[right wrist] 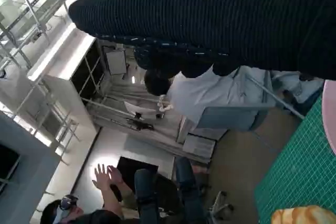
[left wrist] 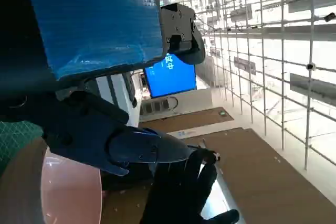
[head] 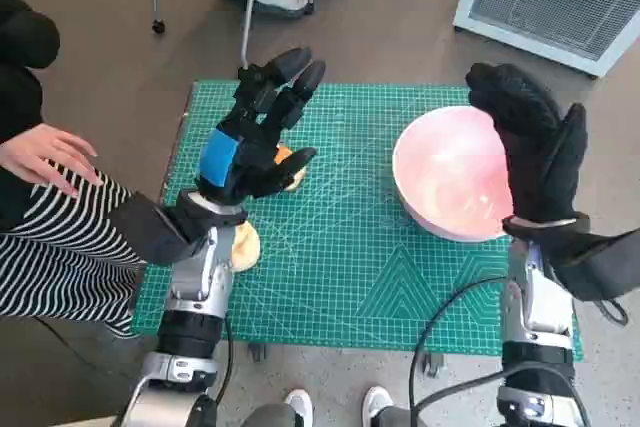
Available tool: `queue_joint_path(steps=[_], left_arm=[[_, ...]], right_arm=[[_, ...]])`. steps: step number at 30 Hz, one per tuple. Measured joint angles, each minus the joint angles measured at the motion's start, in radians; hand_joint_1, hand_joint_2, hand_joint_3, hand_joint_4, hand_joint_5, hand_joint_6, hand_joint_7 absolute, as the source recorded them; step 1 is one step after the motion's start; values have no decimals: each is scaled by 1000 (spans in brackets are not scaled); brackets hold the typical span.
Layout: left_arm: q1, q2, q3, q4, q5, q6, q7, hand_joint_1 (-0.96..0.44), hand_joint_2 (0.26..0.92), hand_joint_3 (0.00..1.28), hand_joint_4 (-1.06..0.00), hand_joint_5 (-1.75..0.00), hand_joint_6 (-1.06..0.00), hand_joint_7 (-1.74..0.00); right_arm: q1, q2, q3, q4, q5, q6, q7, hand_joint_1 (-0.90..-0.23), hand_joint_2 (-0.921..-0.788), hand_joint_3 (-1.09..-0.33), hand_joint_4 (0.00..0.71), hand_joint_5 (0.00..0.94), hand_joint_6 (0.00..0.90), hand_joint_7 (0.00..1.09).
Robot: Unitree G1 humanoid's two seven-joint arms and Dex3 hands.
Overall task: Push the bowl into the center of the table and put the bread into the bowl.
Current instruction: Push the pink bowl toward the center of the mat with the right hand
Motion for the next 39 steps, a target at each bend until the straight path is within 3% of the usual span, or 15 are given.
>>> queue_joint_path(steps=[39], left_arm=[[4,0,-2,-1,0,5,4,-443,921,247,-253,-22,1,-690]], right_arm=[[1,0,-1,-3,4,-5,15,-757,-921,-754,140,0,56,442]])
